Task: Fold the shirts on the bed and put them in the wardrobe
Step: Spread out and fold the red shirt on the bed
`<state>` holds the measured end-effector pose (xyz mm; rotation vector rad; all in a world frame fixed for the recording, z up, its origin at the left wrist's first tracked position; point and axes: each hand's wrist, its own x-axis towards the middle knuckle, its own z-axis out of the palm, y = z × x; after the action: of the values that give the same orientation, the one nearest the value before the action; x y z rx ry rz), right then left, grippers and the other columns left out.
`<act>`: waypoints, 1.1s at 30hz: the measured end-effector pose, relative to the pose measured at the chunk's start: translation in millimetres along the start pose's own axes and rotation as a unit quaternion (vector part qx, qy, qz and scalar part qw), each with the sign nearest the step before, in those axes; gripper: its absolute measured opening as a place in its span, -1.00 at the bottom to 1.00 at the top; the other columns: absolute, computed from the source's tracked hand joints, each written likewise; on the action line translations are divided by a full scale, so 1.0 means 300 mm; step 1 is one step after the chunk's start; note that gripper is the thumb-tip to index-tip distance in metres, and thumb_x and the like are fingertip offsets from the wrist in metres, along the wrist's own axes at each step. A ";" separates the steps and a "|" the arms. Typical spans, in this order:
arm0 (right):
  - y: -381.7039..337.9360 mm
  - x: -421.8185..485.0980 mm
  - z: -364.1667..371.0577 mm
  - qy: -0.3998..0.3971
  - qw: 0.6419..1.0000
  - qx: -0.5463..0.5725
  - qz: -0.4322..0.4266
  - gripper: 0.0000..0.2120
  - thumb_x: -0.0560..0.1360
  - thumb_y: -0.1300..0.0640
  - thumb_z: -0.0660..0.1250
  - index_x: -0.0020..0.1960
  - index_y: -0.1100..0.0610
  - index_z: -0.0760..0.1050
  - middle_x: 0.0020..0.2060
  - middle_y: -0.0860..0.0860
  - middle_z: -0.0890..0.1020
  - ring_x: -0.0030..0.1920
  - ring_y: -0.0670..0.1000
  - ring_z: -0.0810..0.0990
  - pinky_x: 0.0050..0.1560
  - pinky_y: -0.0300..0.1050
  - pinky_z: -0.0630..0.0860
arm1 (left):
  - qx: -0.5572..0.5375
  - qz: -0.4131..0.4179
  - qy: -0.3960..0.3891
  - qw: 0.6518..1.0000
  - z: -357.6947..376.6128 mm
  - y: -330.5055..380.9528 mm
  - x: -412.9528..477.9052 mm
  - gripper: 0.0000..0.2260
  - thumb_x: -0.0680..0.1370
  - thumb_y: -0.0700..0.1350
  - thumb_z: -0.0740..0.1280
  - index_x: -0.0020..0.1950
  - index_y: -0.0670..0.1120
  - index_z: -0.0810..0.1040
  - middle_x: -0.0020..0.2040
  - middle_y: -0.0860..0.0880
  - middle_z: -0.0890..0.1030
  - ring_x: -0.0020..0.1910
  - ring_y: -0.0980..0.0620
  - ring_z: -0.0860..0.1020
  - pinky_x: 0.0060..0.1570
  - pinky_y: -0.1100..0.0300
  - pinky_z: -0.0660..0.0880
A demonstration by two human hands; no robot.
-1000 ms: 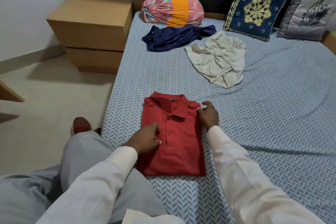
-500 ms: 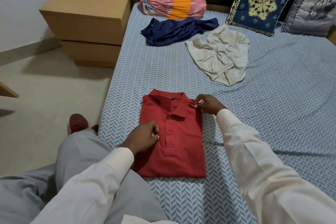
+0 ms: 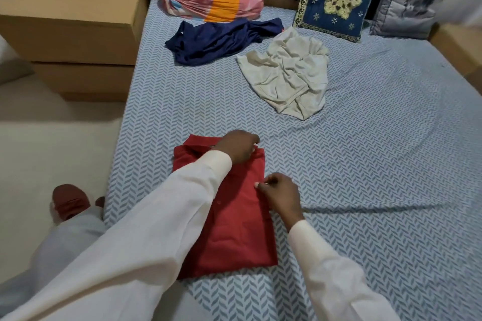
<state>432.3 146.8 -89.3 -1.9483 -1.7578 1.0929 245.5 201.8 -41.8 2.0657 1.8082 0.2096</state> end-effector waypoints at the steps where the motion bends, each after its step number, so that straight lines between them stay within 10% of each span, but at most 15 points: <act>1: 0.005 -0.026 -0.002 0.014 1.000 -0.013 -0.009 -0.67 0.24 -0.23 0.48 -0.14 -0.03 0.59 -0.27 -0.10 0.67 -0.21 -0.04 0.66 -0.13 0.01 0.64 | 0.026 -0.002 -0.021 0.999 0.008 0.001 0.026 -0.75 0.59 -0.06 0.28 0.23 -0.11 0.55 0.16 -0.15 0.60 0.21 -0.16 0.52 0.06 0.07 0.41; 7: 0.007 -0.077 0.019 0.091 0.992 -0.057 -0.065 -0.72 0.42 -0.20 0.42 0.06 -0.10 0.57 -0.06 -0.11 0.59 -0.05 -0.06 0.60 -0.04 -0.06 0.54 | 0.088 -0.016 -0.031 0.995 0.041 -0.029 0.084 -0.72 0.54 0.09 0.36 0.18 -0.02 0.59 0.18 -0.09 0.60 0.24 -0.11 0.45 0.17 0.00 0.37; 17: -0.040 -0.053 0.079 0.130 0.984 -0.075 -0.099 -0.52 0.45 -0.35 0.31 0.23 -0.09 0.59 -0.04 -0.07 0.54 0.08 -0.04 0.51 0.02 -0.03 0.53 | -0.174 -0.038 0.011 0.984 -0.075 -0.092 0.035 -0.88 0.50 -0.04 0.42 -0.03 -0.07 0.64 -0.10 0.09 0.54 0.00 0.05 0.54 -0.02 0.18 0.42; 24: -0.030 -0.035 0.107 0.061 0.987 0.126 -0.083 -0.73 0.56 -0.08 0.26 0.10 0.03 0.62 -0.10 -0.06 0.70 -0.08 -0.11 0.62 0.00 -0.09 0.55 | -0.214 -0.041 -0.013 0.976 -0.088 -0.080 0.038 -0.93 0.50 -0.11 0.33 -0.06 -0.08 0.56 0.10 -0.04 0.63 0.13 -0.04 0.55 0.13 0.04 0.49; 33: -0.020 0.013 0.059 -0.005 0.998 0.066 0.010 -0.76 0.60 -0.08 0.28 -0.01 0.11 0.45 -0.24 0.01 0.60 -0.21 0.05 0.56 -0.11 -0.02 0.47 | 0.052 -0.006 0.028 0.998 0.051 -0.047 0.122 -0.95 0.59 -0.09 0.21 0.03 -0.01 0.40 -0.10 -0.12 0.64 -0.06 -0.18 0.57 0.21 -0.03 0.34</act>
<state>415.5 147.1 -98.5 -1.8880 -1.6310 1.1961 243.7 236.2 -66.2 2.1375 1.9025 0.1759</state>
